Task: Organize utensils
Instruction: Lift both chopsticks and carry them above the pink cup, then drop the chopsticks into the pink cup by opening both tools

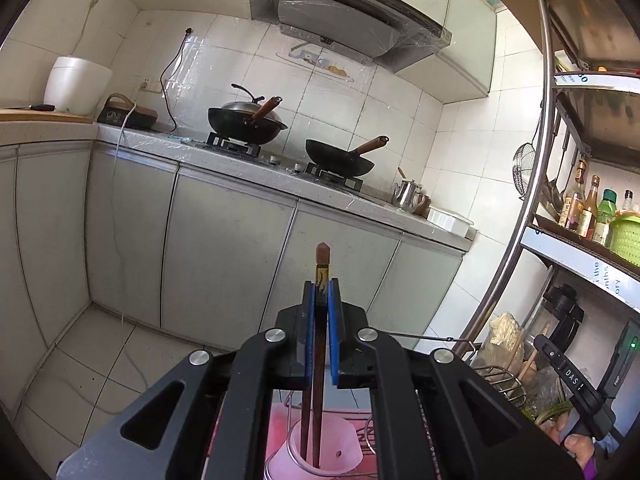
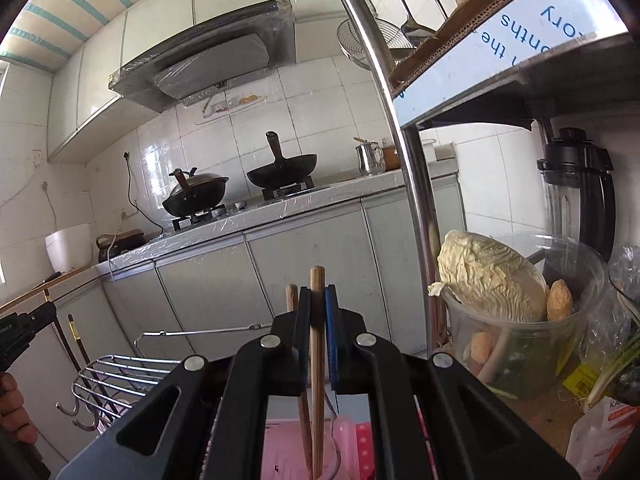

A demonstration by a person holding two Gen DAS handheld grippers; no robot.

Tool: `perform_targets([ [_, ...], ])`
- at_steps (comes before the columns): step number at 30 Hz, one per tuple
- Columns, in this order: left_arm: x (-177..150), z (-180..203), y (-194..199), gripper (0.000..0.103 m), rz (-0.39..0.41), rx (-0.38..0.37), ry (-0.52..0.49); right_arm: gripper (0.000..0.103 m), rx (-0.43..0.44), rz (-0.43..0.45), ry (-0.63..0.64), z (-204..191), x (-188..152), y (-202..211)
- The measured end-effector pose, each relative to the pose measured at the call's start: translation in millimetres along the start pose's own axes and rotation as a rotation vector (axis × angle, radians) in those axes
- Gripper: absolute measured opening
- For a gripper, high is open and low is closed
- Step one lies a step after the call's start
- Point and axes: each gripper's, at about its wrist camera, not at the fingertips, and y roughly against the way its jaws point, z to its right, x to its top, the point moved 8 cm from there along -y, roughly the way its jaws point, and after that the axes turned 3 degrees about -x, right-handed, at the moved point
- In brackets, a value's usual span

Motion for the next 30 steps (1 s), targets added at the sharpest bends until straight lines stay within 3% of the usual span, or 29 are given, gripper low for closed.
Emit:
perform_targets([
  [12, -20, -14, -1, 0.005, -0.07, 0.02, 0.033, 0.007, 0.0, -0.062, -0.028, 7, -7, 4],
  [18, -20, -16, -2, 0.006, -0.079, 0.027, 0.045, 0.01, 0.033, -0.138, -0.08, 11, -9, -4],
  [20, -20, -17, -2, 0.011, -0.092, 0.03, 0.053, 0.014, 0.036, -0.165, -0.097, 12, -11, -6],
  [22, -19, -19, -1, 0.036, -0.095, 0.038, 0.064, 0.03, 0.04, -0.184, -0.11, 14, -13, -7],
  [24, -19, -20, 2, 0.047, -0.093, 0.04, 0.07, 0.037, 0.047, -0.185, -0.127, 16, -12, -4],
  [30, -16, -22, 13, 0.052, -0.101, 0.048, 0.069, 0.039, 0.041, -0.179, -0.137, 22, -6, 14],
])
